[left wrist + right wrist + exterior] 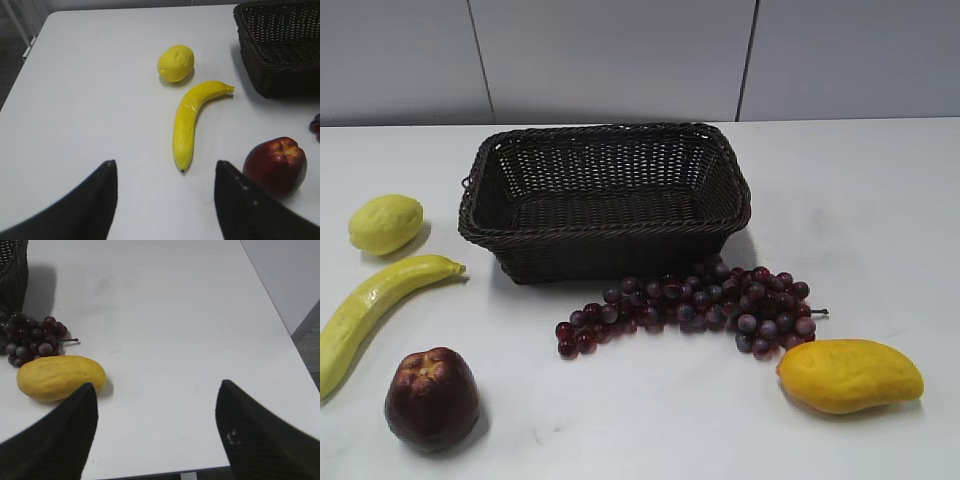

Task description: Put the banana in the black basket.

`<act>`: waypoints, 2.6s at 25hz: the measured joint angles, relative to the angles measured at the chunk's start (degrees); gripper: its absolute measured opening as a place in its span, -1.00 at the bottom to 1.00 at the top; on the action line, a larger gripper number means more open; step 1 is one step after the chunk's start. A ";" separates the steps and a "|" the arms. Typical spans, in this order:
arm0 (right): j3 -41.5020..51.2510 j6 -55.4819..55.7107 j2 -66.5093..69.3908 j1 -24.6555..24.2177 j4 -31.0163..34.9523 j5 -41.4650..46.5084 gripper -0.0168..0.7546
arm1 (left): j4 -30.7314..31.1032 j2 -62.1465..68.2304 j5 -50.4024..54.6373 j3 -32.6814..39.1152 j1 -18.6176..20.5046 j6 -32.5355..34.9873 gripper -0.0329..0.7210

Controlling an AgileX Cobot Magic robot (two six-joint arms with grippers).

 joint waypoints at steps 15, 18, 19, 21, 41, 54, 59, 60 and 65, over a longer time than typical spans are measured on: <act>0.00 0.00 0.00 0.00 0.00 0.00 0.56 | -4.70 38.19 -15.63 -1.97 0.00 0.20 0.67; 0.00 0.00 0.00 0.00 0.00 0.00 0.56 | -5.88 45.67 -17.06 -2.24 0.00 1.27 0.67; 0.00 0.00 0.00 0.00 0.00 0.00 0.56 | -6.15 47.64 -17.26 -2.61 -0.08 1.63 0.67; 0.00 0.00 0.00 0.00 0.00 0.00 0.56 | -6.26 49.95 -17.70 -3.17 -0.53 2.13 0.67; 0.00 0.00 0.00 0.00 0.00 0.00 0.56 | -3.07 87.74 -22.91 -19.84 -5.64 5.45 0.93; 0.00 0.00 0.00 0.00 0.00 0.00 0.56 | -2.38 96.38 -28.42 -20.68 -5.64 7.11 0.93; 0.00 0.00 0.00 0.00 0.00 0.00 0.56 | -2.38 98.35 -29.38 -20.73 -5.64 7.17 0.81; 0.00 0.00 0.00 0.00 0.00 0.00 0.56 | -2.38 98.48 -29.60 -20.72 -5.64 7.17 0.70; 0.00 0.00 0.00 0.00 0.00 0.00 0.56 | -2.42 98.50 -29.67 -20.75 -5.64 7.22 0.18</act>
